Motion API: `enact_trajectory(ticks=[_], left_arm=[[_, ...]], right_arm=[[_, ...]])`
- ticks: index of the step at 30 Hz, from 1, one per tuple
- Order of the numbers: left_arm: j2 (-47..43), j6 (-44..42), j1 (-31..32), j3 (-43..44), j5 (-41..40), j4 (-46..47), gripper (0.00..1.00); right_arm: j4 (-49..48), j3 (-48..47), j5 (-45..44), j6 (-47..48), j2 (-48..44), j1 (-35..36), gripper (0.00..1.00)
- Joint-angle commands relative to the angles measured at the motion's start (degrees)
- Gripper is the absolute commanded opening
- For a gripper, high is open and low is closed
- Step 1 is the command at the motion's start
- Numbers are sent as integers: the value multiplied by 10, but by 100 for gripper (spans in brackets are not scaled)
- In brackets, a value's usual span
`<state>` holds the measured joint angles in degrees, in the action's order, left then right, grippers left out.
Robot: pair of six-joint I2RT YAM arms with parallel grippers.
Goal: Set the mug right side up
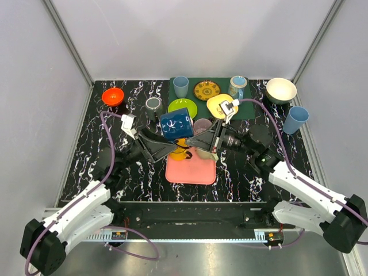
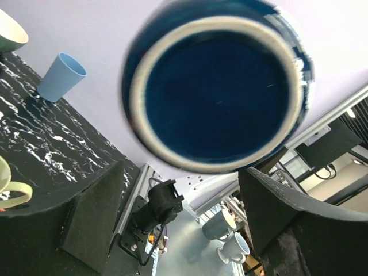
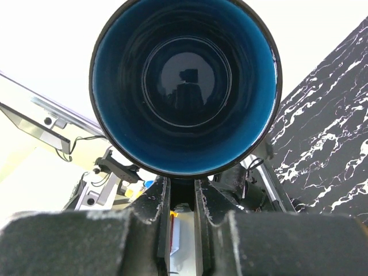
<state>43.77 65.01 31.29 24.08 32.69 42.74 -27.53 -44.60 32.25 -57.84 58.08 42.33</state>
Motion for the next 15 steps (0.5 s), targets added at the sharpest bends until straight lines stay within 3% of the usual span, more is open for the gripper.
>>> enact_trajectory(ticks=[1,5,8,11,15], left_arm=[[11,-3,11,33,7,85,82],[25,-11,15,49,-2,93,77],[45,-9,18,59,-8,105,67],[66,-4,18,70,-11,118,49],[89,15,21,71,-32,146,40]], right_arm=[[-71,-15,3,1,14,0,0],[-69,-17,5,4,28,-1,0],[-69,-20,11,5,42,-1,0],[-63,-22,17,11,49,-1,0],[-36,-24,17,33,50,-1,0]])
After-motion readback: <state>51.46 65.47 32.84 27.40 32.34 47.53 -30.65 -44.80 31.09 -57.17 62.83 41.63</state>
